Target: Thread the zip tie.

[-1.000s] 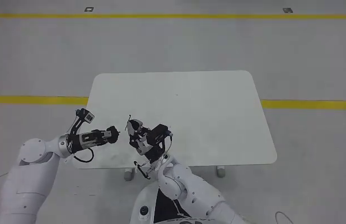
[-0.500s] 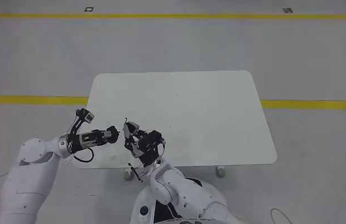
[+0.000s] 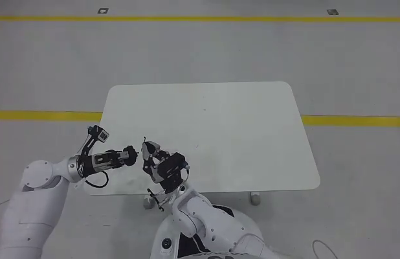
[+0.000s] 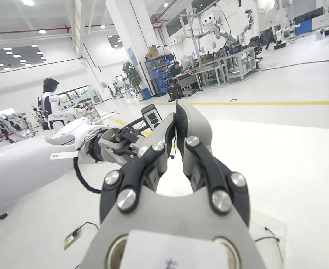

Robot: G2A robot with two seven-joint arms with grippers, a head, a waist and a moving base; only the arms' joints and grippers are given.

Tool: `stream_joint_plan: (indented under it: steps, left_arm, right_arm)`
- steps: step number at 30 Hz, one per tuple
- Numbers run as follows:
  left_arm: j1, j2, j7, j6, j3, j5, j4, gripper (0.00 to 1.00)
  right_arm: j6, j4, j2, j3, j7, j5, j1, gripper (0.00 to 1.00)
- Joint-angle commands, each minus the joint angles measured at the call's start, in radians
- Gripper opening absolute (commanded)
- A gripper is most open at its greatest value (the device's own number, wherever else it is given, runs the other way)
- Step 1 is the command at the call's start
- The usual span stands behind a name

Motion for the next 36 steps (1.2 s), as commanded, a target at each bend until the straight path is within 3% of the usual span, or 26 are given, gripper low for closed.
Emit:
stream_joint_plan:
  steps: [1, 6, 22, 36]
  left_arm:
    - [0.0, 0.0, 0.0, 0.0, 0.0, 0.0, 0.0, 0.0]
    - [0.0, 0.0, 0.0, 0.0, 0.0, 0.0, 0.0, 0.0]
    - [0.0, 0.0, 0.0, 0.0, 0.0, 0.0, 0.0, 0.0]
    - [0.0, 0.0, 0.0, 0.0, 0.0, 0.0, 0.0, 0.0]
  right_arm:
    - [0.008, 0.001, 0.0, -0.003, -0.009, -0.009, 0.001, 0.0]
    - [0.032, 0.006, -0.001, -0.007, -0.013, -0.023, 0.004, 0.0]
    - [0.048, 0.046, -0.009, -0.052, -0.014, -0.005, 0.033, 0.0]
    - [0.054, 0.056, -0.013, -0.054, -0.009, 0.001, 0.037, 0.0]
